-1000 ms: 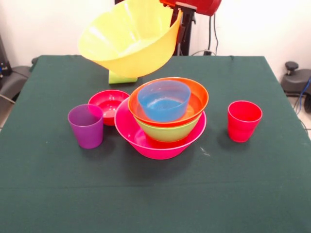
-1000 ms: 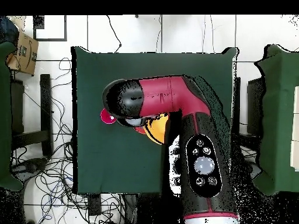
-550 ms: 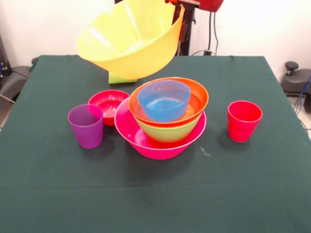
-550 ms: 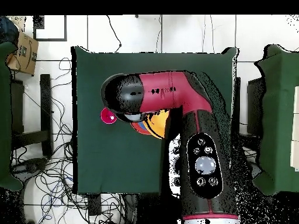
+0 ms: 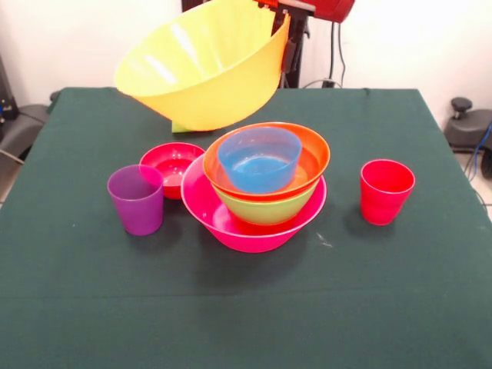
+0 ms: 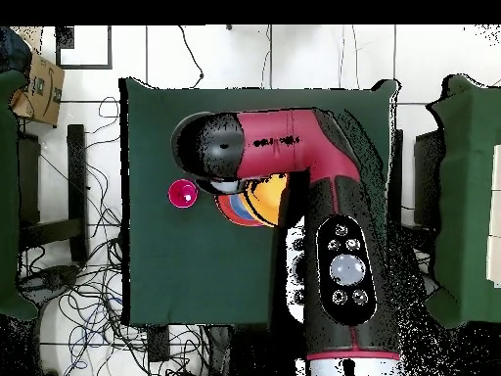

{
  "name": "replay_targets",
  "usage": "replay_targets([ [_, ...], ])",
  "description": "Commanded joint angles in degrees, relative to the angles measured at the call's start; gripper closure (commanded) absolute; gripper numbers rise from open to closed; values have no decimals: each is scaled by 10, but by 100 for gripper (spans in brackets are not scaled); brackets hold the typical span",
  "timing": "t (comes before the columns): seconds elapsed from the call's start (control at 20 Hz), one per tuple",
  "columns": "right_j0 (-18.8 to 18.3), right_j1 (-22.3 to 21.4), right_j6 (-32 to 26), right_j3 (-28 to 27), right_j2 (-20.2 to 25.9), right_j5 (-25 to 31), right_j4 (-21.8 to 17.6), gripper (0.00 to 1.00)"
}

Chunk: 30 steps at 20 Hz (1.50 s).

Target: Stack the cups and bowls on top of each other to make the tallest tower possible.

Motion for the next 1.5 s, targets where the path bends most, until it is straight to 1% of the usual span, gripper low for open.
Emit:
replay_targets([
  [0.05,16,28,46,-41,-6,46,1,100],
  [0.55,23,49,37,-76,-11,56,4,100],
  [1.2,31,42,34,-79,-22,69,16,100],
  [1.5,42,47,49,-80,-27,63,18,100],
])
